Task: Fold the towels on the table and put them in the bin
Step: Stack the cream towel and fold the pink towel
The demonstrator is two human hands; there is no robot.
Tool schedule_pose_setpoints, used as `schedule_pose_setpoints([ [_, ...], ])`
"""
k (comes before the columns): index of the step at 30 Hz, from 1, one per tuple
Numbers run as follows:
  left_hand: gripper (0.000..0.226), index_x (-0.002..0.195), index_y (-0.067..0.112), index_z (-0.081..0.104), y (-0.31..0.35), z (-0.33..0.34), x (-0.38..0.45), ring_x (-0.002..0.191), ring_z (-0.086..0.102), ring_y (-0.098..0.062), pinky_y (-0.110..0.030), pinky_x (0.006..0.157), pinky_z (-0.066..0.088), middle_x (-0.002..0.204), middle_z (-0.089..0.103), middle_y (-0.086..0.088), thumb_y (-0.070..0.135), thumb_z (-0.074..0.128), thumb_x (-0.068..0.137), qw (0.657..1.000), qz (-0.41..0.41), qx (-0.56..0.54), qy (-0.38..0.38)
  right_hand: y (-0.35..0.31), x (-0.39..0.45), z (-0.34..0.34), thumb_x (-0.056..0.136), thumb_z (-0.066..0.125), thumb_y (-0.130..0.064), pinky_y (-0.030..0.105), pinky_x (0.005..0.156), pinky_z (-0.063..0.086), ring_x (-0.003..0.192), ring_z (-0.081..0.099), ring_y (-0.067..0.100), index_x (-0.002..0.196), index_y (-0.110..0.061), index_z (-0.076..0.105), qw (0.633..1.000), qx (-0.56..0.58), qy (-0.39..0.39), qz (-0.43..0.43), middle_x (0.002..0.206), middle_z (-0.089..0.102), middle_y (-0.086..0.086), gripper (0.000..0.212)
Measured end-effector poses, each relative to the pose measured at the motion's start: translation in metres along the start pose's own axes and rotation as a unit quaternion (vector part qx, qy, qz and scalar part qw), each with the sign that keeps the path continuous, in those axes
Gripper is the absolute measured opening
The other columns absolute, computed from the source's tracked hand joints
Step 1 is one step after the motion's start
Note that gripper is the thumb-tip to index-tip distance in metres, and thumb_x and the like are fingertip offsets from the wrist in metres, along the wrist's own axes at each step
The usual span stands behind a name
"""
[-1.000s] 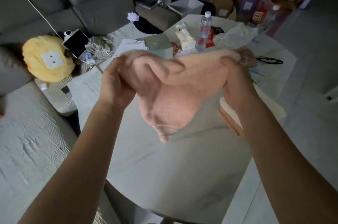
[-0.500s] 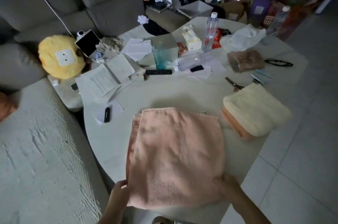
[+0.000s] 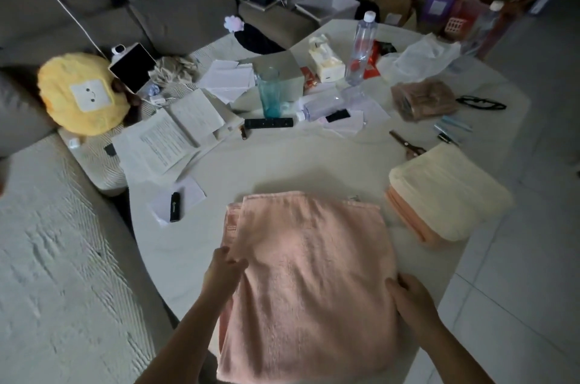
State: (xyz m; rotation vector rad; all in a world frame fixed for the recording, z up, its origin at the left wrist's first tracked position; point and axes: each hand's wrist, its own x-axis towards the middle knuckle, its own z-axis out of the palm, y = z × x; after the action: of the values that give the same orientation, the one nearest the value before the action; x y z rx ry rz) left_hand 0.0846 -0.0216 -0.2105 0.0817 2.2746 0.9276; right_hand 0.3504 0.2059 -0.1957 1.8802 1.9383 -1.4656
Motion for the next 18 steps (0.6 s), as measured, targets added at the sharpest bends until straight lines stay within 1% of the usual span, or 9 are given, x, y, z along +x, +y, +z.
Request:
schedule_pose_setpoints([
  [4,0.038,0.118,0.004,0.058,0.029,0.003,0.045,0.093,0.067,-0.034,-0.047,0.079,0.053,0.091,0.066,-0.002,0.022,0.067,0.085,1.000,0.009,0.003,0.016,-0.032,0.025,0.004,0.096,0.058,-0.024,0.045,0.083,0.050,0.081,0.060,0.021,0.091,-0.020,0.062,0.997,0.047,0.044,-0.032,0.092,0.063,0.002,0.008],
  [6,0.042,0.124,0.010,0.058,0.040,0.002,0.060,0.095,0.064,-0.026,-0.042,0.085,0.052,0.098,0.064,0.002,0.028,0.069,0.088,0.999,0.008,-0.018,0.028,-0.048,0.038,0.009,0.097,0.059,-0.023,0.045,0.084,0.051,0.084,0.062,0.027,0.095,-0.017,0.064,0.993,0.110,0.050,-0.010,0.097,0.064,0.008,0.008],
  [7,0.041,0.124,0.013,0.061,0.045,-0.002,0.065,0.093,0.063,-0.022,-0.036,0.084,0.050,0.100,0.065,0.003,0.031,0.069,0.088,0.999,0.011,-0.031,0.033,-0.054,0.045,0.010,0.097,0.059,-0.024,0.043,0.080,0.053,0.086,0.064,0.031,0.103,-0.011,0.065,0.990,0.131,0.047,0.010,0.102,0.066,0.011,0.015],
  [9,0.021,0.103,0.020,0.072,0.051,-0.013,0.064,0.083,0.066,-0.017,-0.031,0.075,0.050,0.089,0.071,0.006,0.033,0.068,0.087,0.997,0.028,-0.069,0.035,-0.063,0.048,0.009,0.095,0.062,-0.024,0.031,0.059,0.049,0.076,0.067,0.024,0.105,-0.005,0.066,0.989,0.141,0.028,0.034,0.097,0.070,0.009,0.022],
  [10,0.011,0.088,0.025,0.073,0.051,-0.022,0.059,0.077,0.068,-0.014,-0.031,0.071,0.051,0.080,0.074,0.007,0.034,0.066,0.086,0.994,0.039,-0.092,0.037,-0.066,0.048,0.007,0.094,0.064,-0.023,0.026,0.052,0.046,0.067,0.067,0.017,0.100,-0.006,0.070,0.991,0.128,0.015,0.023,0.087,0.073,0.005,0.019],
  [12,0.014,0.079,0.030,0.073,0.043,-0.042,0.046,0.066,0.069,-0.005,-0.027,0.061,0.054,0.074,0.075,0.011,0.036,0.061,0.083,0.991,0.057,-0.107,0.059,-0.070,0.044,0.002,0.093,0.063,-0.028,0.022,0.049,0.044,0.058,0.066,0.007,0.089,-0.016,0.076,0.996,0.092,0.006,-0.013,0.072,0.075,-0.005,0.017],
  [15,0.020,0.074,0.025,0.071,0.002,-0.059,0.038,0.059,0.063,-0.012,-0.030,0.054,0.045,0.064,0.071,0.004,0.030,0.061,0.090,0.993,0.024,-0.073,0.086,-0.065,0.040,0.004,0.090,0.062,-0.032,0.030,0.063,0.047,0.072,0.067,0.014,0.083,-0.019,0.075,1.000,0.004,-0.005,-0.019,0.075,0.075,-0.001,0.020],
  [17,0.023,0.073,0.017,0.069,-0.021,-0.056,0.041,0.063,0.059,-0.020,-0.035,0.059,0.044,0.061,0.067,-0.003,0.021,0.061,0.093,0.998,-0.013,-0.044,0.042,-0.055,0.038,0.011,0.093,0.059,-0.029,0.032,0.067,0.046,0.079,0.066,0.020,0.080,-0.017,0.072,0.997,-0.068,-0.043,-0.013,0.079,0.073,0.001,0.022],
  [18,0.020,0.076,0.015,0.068,-0.027,-0.052,0.044,0.066,0.060,-0.022,-0.037,0.063,0.046,0.066,0.068,-0.004,0.022,0.061,0.093,1.000,-0.017,-0.019,0.013,-0.050,0.035,0.015,0.093,0.058,-0.026,0.033,0.066,0.044,0.078,0.065,0.022,0.075,-0.017,0.069,0.994,-0.091,-0.063,0.000,0.078,0.071,0.001,0.023],
])
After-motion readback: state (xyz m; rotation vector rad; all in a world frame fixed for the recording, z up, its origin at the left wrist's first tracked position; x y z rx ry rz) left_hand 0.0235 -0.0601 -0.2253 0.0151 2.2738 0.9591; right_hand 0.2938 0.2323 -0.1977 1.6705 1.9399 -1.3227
